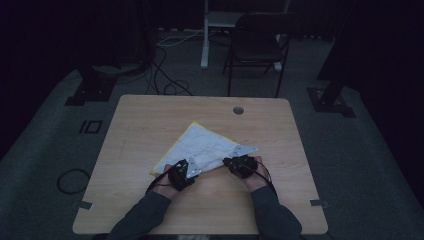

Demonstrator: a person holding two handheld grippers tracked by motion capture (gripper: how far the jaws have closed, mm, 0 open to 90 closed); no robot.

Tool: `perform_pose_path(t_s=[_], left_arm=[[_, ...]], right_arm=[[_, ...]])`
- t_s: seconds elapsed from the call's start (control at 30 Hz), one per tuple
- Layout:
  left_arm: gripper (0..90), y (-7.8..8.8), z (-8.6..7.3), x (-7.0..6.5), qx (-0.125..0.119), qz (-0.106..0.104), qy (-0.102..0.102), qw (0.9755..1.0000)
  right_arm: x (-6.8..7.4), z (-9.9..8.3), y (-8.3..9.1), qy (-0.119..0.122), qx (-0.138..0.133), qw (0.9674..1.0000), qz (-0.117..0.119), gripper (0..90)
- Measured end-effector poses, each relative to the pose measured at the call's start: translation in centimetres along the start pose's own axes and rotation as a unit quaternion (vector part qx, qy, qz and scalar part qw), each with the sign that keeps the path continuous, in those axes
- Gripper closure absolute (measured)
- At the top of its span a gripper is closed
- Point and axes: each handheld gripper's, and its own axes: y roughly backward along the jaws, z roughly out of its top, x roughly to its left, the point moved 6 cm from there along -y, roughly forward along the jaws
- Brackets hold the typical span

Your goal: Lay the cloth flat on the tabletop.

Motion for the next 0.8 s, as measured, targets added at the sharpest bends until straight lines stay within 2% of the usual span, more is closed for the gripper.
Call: perform_pose_path(t_s=[0.07, 0.13, 0.23, 0.3, 0.4, 0.43, 0.53, 0.6, 0.63, 0.67, 0.7, 0.8], left_arm=[[87.4, 0.0, 0.4, 0.5, -0.009, -0.010, 0.013, 0.9998], [87.6, 0.0, 0.9, 1.6, -0.020, -0.022, 0.037, 0.9989], [87.7, -0.2, 1.4, 3.3, -0.034, -0.033, 0.076, 0.9960], [87.6, -0.5, 1.5, 4.4, -0.035, -0.031, 0.095, 0.9944], [87.6, -0.9, 1.7, 5.8, -0.032, -0.029, 0.117, 0.9922], [87.7, -1.1, 1.7, 6.4, -0.031, -0.031, 0.128, 0.9908], [87.6, -1.5, 1.6, 7.6, -0.024, -0.022, 0.147, 0.9885], [87.6, -1.8, 1.3, 8.4, -0.019, -0.017, 0.162, 0.9864], [87.6, -2.0, 1.1, 8.9, -0.015, -0.015, 0.176, 0.9842], [87.6, -2.0, 1.1, 8.9, -0.015, -0.015, 0.176, 0.9842], [87.6, -2.3, 0.6, 9.5, -0.009, -0.011, 0.188, 0.9821], [87.2, -3.0, -0.2, 10.2, 0.005, -0.004, 0.205, 0.9787]], right_arm=[[-0.4, 0.1, 0.0, -0.003, 0.002, 1.0000, -0.005, 83.6], [-0.9, 0.3, 0.0, -0.005, -0.001, 0.9999, -0.016, 78.6], [-1.0, 0.7, 0.3, -0.008, -0.014, 0.9996, -0.024, 72.7], [-0.7, 1.0, 0.5, -0.002, -0.025, 0.9992, -0.030, 71.0], [0.1, 1.4, 0.8, 0.008, -0.046, 0.9986, -0.024, 72.7], [0.2, 1.4, 0.8, 0.010, -0.047, 0.9986, -0.021, 73.2], [0.9, 1.4, 0.5, 0.024, -0.046, 0.9986, -0.013, 74.4], [1.0, 1.4, 0.2, 0.024, -0.045, 0.9986, -0.014, 74.8], [1.1, 1.4, 0.1, 0.021, -0.044, 0.9987, -0.013, 74.9], [1.1, 1.4, 0.1, 0.021, -0.044, 0.9987, -0.013, 74.9], [1.1, 1.5, -0.1, 0.022, -0.044, 0.9987, -0.013, 75.0], [1.1, 1.7, -0.7, 0.019, -0.041, 0.9989, -0.013, 75.0]])
